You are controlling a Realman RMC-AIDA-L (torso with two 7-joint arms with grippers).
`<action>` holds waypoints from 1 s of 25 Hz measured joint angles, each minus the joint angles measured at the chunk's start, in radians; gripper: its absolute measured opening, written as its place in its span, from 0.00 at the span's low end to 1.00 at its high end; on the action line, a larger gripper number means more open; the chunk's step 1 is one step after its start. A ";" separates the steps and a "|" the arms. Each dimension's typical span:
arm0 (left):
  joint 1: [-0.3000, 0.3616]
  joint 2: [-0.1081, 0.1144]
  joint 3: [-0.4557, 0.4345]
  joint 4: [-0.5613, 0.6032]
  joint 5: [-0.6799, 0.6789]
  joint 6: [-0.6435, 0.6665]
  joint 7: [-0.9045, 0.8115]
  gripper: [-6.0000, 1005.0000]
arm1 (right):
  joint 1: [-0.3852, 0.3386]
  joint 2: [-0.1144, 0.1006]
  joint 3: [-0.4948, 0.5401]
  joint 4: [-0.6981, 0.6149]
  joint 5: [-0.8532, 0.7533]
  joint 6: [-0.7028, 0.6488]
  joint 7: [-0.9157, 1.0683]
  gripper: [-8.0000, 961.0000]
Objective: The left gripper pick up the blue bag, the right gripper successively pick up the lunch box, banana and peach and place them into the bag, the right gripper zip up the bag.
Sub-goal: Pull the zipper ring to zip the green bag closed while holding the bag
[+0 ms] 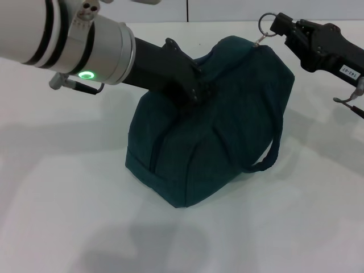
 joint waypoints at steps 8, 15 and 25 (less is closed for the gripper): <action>0.002 0.003 -0.005 0.002 -0.016 0.002 0.004 0.10 | -0.006 -0.003 0.006 0.011 0.017 0.024 0.003 0.01; 0.003 0.006 -0.018 0.012 -0.067 0.005 0.024 0.07 | -0.020 -0.006 0.007 0.023 0.048 0.108 0.007 0.01; 0.011 0.003 -0.070 0.014 -0.124 0.006 0.056 0.05 | -0.022 -0.008 -0.038 0.039 0.046 0.345 0.041 0.01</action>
